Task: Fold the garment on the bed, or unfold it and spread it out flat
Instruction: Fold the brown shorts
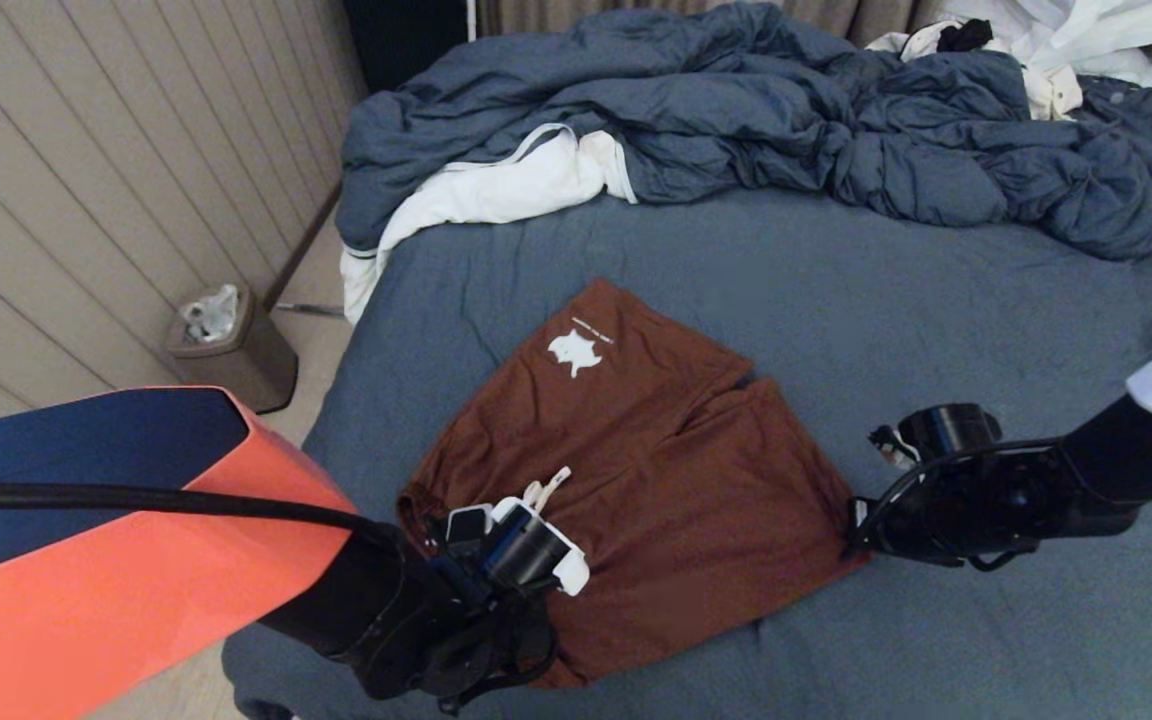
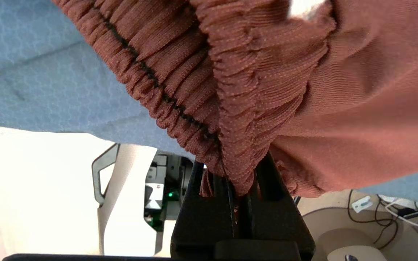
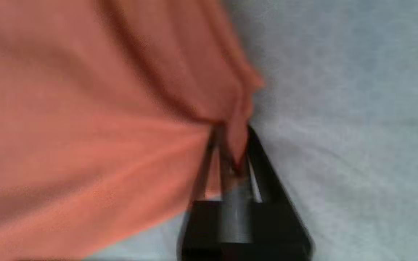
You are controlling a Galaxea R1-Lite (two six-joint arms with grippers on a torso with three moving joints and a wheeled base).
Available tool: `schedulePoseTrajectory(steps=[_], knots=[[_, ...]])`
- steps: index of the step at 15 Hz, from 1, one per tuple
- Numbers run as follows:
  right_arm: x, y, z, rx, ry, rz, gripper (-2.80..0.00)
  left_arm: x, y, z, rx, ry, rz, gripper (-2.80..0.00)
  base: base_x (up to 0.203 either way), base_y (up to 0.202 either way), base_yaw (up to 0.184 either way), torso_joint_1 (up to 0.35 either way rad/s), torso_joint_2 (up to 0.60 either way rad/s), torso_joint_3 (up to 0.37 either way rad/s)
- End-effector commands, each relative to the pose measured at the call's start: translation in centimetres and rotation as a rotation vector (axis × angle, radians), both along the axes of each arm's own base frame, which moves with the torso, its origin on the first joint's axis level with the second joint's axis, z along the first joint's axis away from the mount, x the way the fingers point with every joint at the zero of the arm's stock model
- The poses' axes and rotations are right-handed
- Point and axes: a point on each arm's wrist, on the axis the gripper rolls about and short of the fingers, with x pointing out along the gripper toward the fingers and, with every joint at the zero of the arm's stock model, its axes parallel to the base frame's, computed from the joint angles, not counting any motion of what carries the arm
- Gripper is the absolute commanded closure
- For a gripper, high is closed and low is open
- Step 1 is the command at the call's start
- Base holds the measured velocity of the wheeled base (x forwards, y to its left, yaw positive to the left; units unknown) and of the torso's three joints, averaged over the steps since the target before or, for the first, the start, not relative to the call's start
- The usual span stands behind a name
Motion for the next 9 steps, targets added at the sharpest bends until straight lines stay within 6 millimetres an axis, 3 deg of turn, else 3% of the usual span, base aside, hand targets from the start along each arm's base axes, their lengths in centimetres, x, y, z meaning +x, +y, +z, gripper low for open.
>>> schedulePoseTrajectory(steps=[1, 6, 9], knots=[[-0.1, -0.1, 0.6, 0.001, -0.017, -0.005, 0.00, -0.4, 0.5, 1.3, -0.016, -0.018, 0.000, 0.00, 0.000, 0.000, 0.000, 0.000, 0.00, 0.000], [-2.0, -0.1, 3.6, 0.002, -0.083, -0.005, 0.00, -4.0, 2.3, 4.4, -0.059, -0.051, -0.048, 0.00, 0.000, 0.000, 0.000, 0.000, 0.00, 0.000], [-5.2, 0.2, 4.9, 0.004, -0.091, 0.010, 0.00, -8.1, 2.9, 5.1, -0.057, -0.037, -0.158, 0.00, 0.000, 0.000, 0.000, 0.000, 0.00, 0.000]])
